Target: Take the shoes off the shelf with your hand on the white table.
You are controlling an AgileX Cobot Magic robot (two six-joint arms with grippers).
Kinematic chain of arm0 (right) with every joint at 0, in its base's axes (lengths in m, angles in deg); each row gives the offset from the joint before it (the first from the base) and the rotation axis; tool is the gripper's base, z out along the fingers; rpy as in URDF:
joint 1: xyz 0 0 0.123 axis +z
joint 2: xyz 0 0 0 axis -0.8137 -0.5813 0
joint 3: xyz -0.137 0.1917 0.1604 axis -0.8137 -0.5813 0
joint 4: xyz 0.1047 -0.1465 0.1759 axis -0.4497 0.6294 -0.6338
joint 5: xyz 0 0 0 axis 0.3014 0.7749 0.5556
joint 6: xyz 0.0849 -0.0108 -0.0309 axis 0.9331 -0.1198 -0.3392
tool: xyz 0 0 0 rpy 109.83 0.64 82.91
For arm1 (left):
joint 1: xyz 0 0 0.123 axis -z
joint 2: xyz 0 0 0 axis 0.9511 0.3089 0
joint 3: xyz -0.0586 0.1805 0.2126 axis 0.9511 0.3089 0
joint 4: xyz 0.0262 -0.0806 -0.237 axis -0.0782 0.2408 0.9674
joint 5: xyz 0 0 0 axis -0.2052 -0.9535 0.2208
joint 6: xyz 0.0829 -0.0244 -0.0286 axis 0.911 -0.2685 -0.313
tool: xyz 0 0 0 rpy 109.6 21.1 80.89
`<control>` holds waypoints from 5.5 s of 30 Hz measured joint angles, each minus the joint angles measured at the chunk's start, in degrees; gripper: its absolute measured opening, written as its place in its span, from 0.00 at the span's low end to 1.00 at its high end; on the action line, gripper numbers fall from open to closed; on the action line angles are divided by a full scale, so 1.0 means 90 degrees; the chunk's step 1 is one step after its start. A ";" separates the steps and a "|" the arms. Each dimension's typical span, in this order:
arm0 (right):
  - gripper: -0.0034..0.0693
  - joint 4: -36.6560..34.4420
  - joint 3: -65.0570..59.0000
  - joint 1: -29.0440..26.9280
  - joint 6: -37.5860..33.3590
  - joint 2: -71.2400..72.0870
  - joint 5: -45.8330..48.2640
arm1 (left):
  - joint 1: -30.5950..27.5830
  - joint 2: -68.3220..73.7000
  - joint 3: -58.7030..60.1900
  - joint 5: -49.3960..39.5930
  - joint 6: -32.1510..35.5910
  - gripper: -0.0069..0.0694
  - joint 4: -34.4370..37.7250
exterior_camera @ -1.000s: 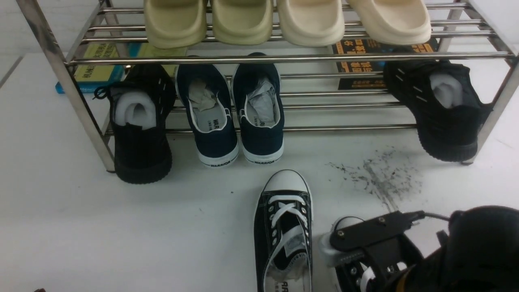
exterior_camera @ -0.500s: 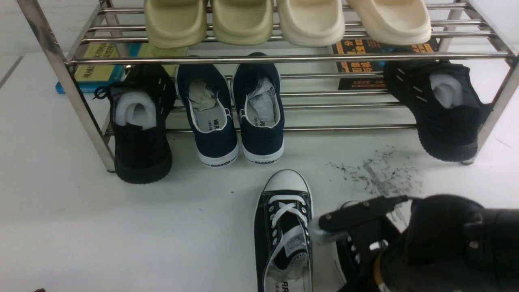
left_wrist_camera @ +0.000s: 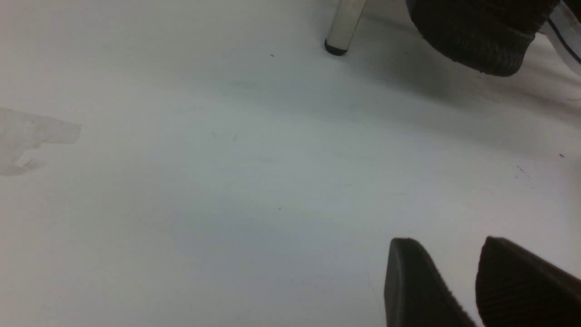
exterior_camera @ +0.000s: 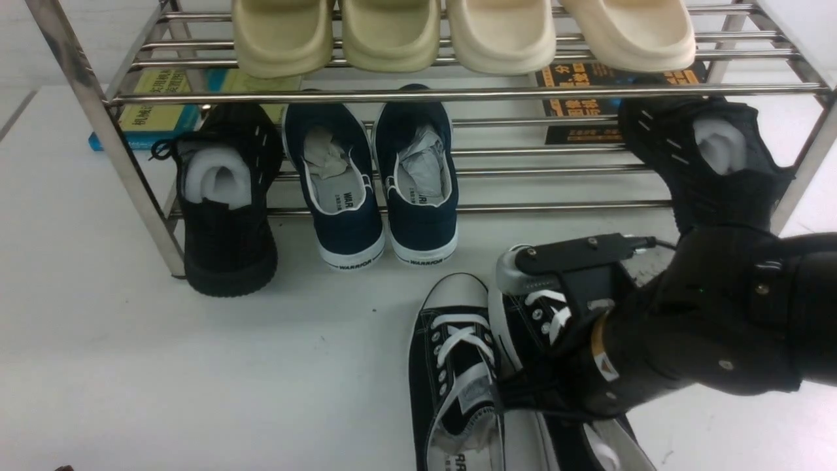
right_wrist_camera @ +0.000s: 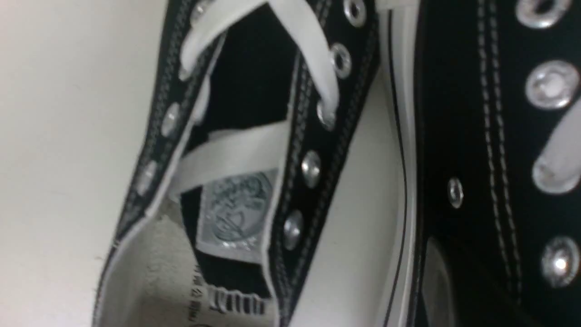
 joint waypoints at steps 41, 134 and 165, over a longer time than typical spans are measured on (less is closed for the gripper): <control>0.27 0.0555 0.0061 -0.0190 0.1668 -0.0088 -0.0602 | 0.0000 0.0000 0.0000 0.0000 0.0000 0.41 0.0006; 0.34 0.0198 0.0133 -0.0184 -0.2272 0.4805 0.3703 | 0.0000 0.0000 0.0000 0.0000 0.0000 0.41 0.0002; 0.03 0.0649 -0.4275 -0.0184 -0.2311 0.7722 -0.1245 | 0.0000 0.0000 0.0000 0.0000 0.0000 0.41 0.0002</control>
